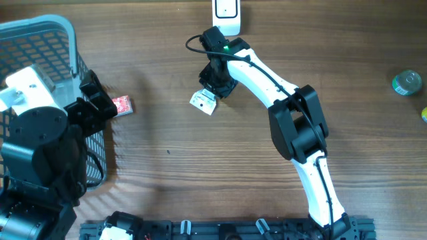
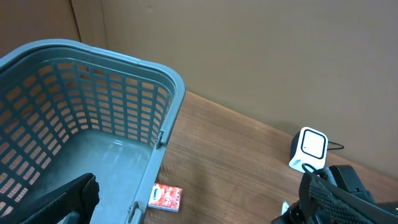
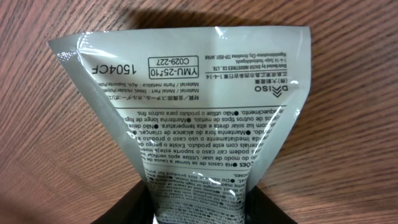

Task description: Scan the item barcode

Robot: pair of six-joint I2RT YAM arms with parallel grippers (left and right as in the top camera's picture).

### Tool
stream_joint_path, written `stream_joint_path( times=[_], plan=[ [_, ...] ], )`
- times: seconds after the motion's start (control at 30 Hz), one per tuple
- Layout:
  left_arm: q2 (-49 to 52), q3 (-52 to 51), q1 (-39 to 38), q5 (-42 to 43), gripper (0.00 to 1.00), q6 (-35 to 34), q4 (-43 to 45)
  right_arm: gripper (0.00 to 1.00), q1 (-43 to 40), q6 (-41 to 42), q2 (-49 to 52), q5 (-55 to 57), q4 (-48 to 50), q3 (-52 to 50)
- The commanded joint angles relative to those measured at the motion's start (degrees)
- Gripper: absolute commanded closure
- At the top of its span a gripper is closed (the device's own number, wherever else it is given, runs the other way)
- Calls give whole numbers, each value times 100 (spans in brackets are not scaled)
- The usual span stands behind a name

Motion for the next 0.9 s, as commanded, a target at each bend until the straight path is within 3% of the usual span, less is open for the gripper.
stream_joint_path(
  times=[0.0,0.43,0.87],
  plan=[
    [-7,63,26,48,0,-52,2,95,26,-289,299,127,-114,-83],
    [-7,63,26,48,0,-52,2,95,28,-861,133,125,15,-81],
    [-7,66,26,48,0,-52,2,95,28,-859,-505,118,-4,-81]
  ],
)
